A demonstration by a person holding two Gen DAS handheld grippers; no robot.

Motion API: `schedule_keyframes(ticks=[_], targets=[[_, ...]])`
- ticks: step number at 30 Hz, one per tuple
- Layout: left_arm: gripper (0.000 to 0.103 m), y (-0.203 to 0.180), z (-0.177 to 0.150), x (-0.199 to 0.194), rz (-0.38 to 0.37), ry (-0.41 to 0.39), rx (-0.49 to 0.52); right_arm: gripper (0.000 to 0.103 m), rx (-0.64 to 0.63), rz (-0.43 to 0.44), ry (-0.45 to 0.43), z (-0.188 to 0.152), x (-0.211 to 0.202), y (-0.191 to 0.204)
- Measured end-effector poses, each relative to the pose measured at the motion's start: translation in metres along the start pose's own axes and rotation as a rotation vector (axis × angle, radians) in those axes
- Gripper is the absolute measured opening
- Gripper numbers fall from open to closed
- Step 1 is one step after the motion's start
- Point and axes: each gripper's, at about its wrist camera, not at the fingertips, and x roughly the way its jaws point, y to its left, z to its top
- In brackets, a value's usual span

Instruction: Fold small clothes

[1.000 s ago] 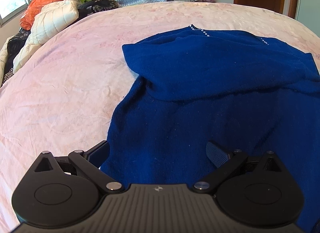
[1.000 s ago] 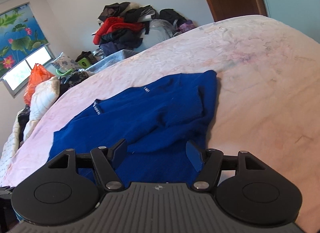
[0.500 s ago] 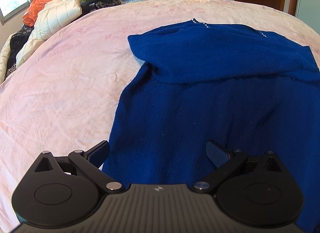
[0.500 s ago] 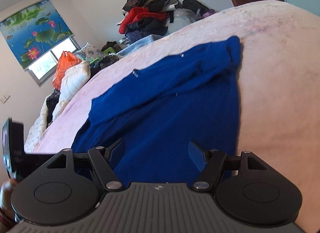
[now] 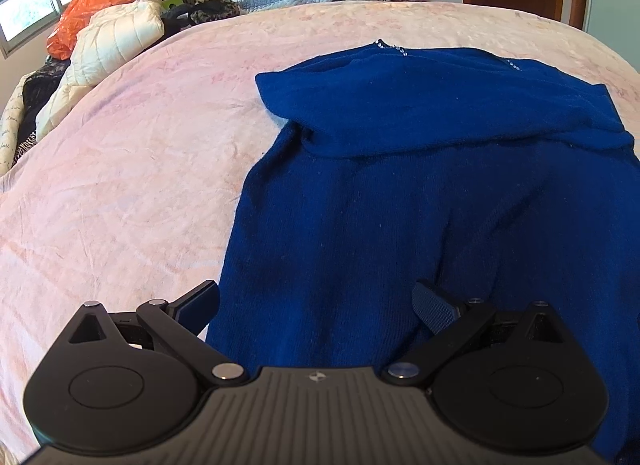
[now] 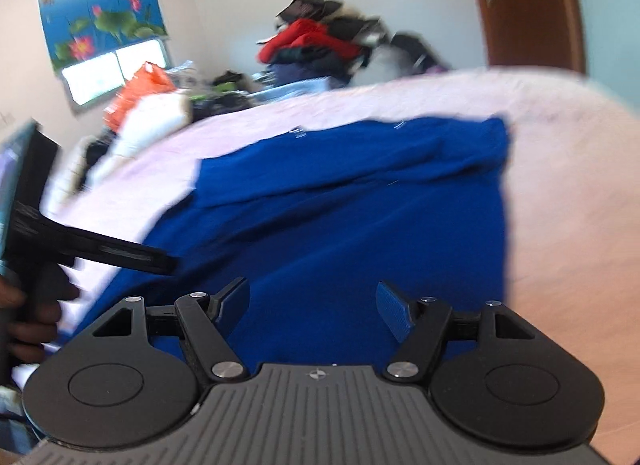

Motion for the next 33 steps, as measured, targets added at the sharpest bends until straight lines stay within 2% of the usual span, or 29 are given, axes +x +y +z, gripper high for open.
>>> schedule_keyframes(ticks=[3, 7, 11, 14, 17, 20, 23, 25, 29, 33], targets=[[0.103, -0.001, -0.005, -0.004, -0.019, 0.003, 0.001, 0.075, 0.086, 0.078, 0.031, -0.005, 0.001, -0.006], [0.103, -0.005, -0.010, -0.011, -0.036, 0.005, 0.011, 0.074, 0.083, 0.169, 0.006, -0.008, 0.005, 0.006], [0.103, -0.005, -0.015, -0.017, -0.035, -0.001, 0.027, 0.074, 0.025, 0.119, 0.024, -0.008, 0.005, 0.015], [0.103, -0.003, -0.019, -0.018, -0.040, 0.009, 0.024, 0.074, 0.036, 0.122, 0.026, -0.003, -0.007, 0.007], [0.103, 0.000, -0.022, -0.020, -0.049, 0.014, 0.022, 0.074, 0.023, 0.082, 0.021, 0.002, -0.018, 0.000], [0.103, 0.001, -0.024, -0.020, -0.046, 0.017, 0.023, 0.076, 0.036, 0.069, 0.059, 0.000, -0.017, -0.011], [0.103, 0.004, -0.025, -0.020, -0.050, 0.017, 0.022, 0.076, 0.098, 0.100, 0.119, -0.007, -0.010, -0.019], [0.103, 0.006, -0.026, -0.021, -0.053, 0.013, 0.022, 0.076, 0.102, 0.115, 0.113, -0.009, -0.015, -0.018], [0.103, 0.010, -0.031, -0.027, -0.071, 0.001, 0.027, 0.076, 0.086, 0.089, 0.103, -0.007, -0.029, -0.018], [0.103, 0.016, -0.040, -0.035, -0.109, -0.012, 0.035, 0.080, 0.148, 0.100, 0.111, -0.008, -0.043, -0.028]])
